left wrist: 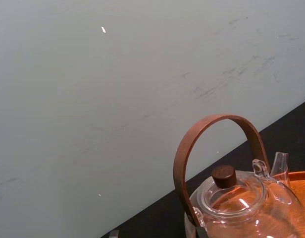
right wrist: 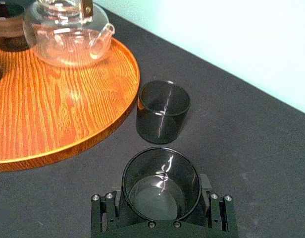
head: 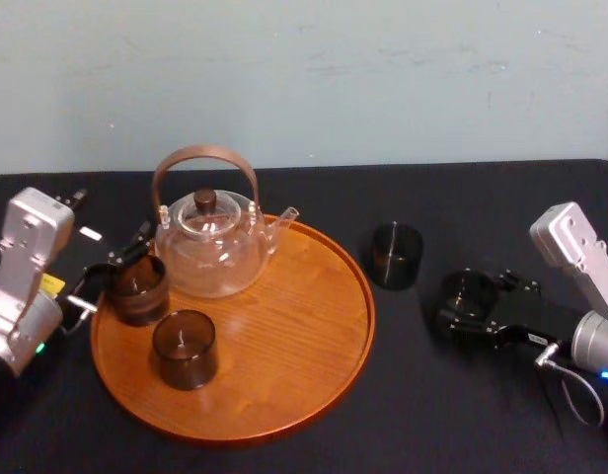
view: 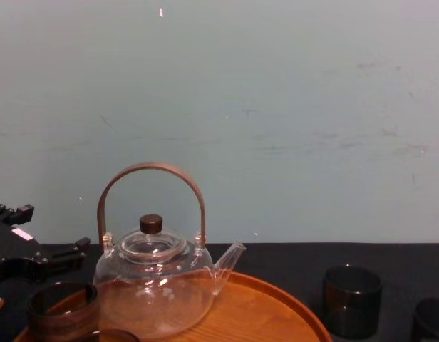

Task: Pick up the glass from the table and place it on the tray.

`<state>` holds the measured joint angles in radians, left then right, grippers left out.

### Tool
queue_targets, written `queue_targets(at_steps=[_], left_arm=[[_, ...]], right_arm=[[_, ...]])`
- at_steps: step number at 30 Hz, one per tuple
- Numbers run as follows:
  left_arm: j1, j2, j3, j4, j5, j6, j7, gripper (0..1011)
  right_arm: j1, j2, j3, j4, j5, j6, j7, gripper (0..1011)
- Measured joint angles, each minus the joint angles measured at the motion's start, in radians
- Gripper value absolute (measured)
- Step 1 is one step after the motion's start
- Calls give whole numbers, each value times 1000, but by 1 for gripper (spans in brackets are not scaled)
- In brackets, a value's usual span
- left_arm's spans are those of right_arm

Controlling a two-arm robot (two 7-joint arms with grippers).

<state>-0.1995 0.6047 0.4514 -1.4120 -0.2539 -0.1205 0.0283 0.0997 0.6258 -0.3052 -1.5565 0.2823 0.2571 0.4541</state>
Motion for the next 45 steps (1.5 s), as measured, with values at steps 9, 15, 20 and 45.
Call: queue_targets(at_steps=[9,15,20,45], left_arm=[[0,0,0,0,0,0,0,1001],[0,0,0,0,0,0,0,1002],[0,0,0,0,0,0,0,1001],[0,0,0,0,0,0,0,1001]], right_arm=[[0,11,18,-39,22,-10,12,912],[16,15,5,-59,23,-23,30,912],[42,12,-30,-72,19,-37,57,912],[154,-73,-231,-72,10,-74,147,912]])
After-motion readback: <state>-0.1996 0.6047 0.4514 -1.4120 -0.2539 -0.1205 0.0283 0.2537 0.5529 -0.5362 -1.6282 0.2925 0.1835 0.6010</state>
